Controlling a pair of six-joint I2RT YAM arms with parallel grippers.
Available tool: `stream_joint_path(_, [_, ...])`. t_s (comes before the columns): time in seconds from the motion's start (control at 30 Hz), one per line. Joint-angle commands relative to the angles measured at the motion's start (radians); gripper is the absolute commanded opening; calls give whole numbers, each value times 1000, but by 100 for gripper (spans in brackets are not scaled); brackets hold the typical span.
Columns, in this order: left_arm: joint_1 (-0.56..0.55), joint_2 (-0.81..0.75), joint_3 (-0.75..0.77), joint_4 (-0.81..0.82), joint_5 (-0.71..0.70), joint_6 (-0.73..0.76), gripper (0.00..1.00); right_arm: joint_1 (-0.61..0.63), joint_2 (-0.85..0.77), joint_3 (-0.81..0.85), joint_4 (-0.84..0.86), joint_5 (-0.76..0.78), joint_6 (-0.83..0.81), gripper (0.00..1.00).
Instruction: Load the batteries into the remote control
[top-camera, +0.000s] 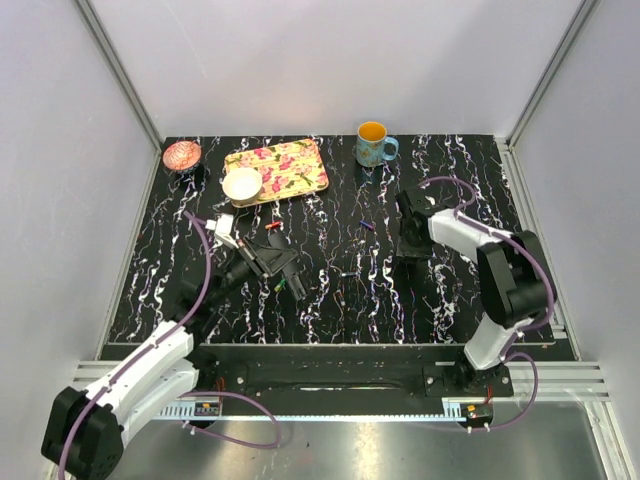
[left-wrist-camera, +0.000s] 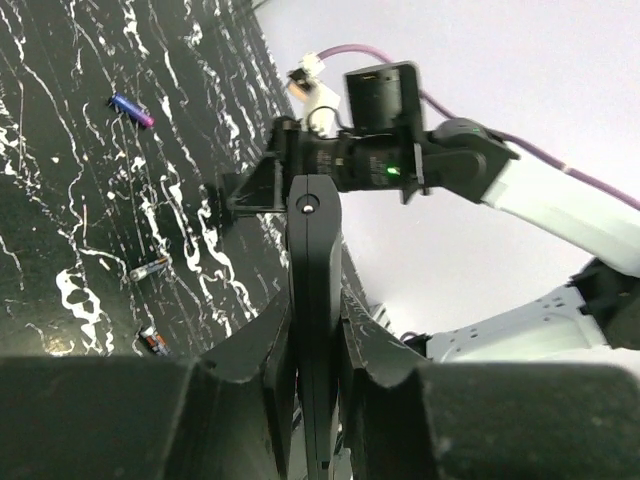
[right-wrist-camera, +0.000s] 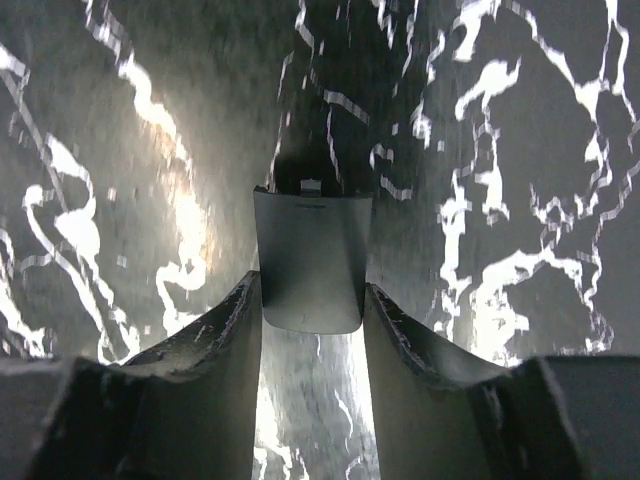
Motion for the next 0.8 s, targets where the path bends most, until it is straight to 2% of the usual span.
stream_joint_path(0.0, [22, -60, -41, 93, 36, -60, 0, -61, 113, 121, 53, -16, -33, 0])
stream_joint_path(0.17, [20, -60, -154, 358, 47, -186, 0, -81, 184, 192, 47, -29, -48, 0])
stream_joint_path(0.3, [20, -33, -168, 437, 65, -189, 0, -96, 235, 214, 27, -59, -57, 5])
stream_joint_path(0.33, [21, -31, -170, 458, 67, -192, 0, -98, 244, 209, 28, -62, -56, 13])
stream_joint_path(0.4, [20, -26, -159, 462, 72, -192, 0, -99, 250, 195, 30, -72, -51, 21])
stream_joint_path(0.43, [21, -23, -155, 454, 78, -186, 0, -99, 255, 191, 33, -72, -50, 31])
stream_joint_path(0.57, [21, -10, -122, 403, 99, -174, 0, -99, 235, 166, 47, -65, -35, 51])
stream_joint_path(0.77, [20, 1, -95, 342, 105, -152, 0, -98, 115, 157, 44, -45, -8, 71])
